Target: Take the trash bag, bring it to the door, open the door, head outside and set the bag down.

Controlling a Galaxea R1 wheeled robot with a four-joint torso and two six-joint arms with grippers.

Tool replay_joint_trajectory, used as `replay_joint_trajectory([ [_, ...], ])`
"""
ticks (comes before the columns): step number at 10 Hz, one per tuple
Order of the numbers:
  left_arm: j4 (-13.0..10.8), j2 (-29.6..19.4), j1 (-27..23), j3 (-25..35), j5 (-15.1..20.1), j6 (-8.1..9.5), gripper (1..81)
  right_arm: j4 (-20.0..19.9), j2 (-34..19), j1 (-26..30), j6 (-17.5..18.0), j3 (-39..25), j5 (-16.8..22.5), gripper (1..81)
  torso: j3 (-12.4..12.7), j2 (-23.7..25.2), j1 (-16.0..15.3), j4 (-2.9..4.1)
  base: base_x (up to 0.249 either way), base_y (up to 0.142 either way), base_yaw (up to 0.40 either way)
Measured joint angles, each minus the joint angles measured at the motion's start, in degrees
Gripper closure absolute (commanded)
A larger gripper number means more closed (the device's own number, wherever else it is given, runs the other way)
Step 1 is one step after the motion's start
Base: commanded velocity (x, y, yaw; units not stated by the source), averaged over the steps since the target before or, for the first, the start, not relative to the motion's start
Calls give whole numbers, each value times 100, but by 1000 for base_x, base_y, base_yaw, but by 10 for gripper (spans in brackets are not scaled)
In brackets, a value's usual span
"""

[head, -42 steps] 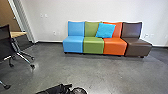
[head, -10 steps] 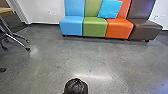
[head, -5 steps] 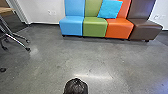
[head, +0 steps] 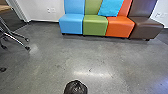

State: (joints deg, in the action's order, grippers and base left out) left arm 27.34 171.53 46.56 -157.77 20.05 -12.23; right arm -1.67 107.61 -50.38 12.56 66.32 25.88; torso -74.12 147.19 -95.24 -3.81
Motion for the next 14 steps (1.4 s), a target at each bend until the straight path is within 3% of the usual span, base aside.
replay_joint_trajectory([
  [2, -20, -135, 35, 229, 200, 0, 811, 2, 232, -138, -2, 182, -44, 10, 179, -297, 155, 0, 0, 0, 0],
  [6, -15, -555, 51, 1039, 367, 5, 811, 2, 636, -474, -18, 798, -100, 10, 961, -1056, 645, 0, 0, 0, 0],
  [8, -17, -725, 245, 1135, 505, 2, 811, 5, 948, -700, -46, 1182, -149, 10, 1361, -1438, 894, 0, 0, 0, 0],
  [11, -17, -747, 578, 1169, 574, -4, 811, 2, 1685, -1189, -60, 1886, -358, 10, 1969, -2022, 1272, 78, 0, 0, 0],
  [14, -23, -773, 939, 1174, 555, -111, 811, 5, 2037, -1521, -158, 2428, -472, 10, 2573, -2599, 1652, 183, 0, 0, 0],
])
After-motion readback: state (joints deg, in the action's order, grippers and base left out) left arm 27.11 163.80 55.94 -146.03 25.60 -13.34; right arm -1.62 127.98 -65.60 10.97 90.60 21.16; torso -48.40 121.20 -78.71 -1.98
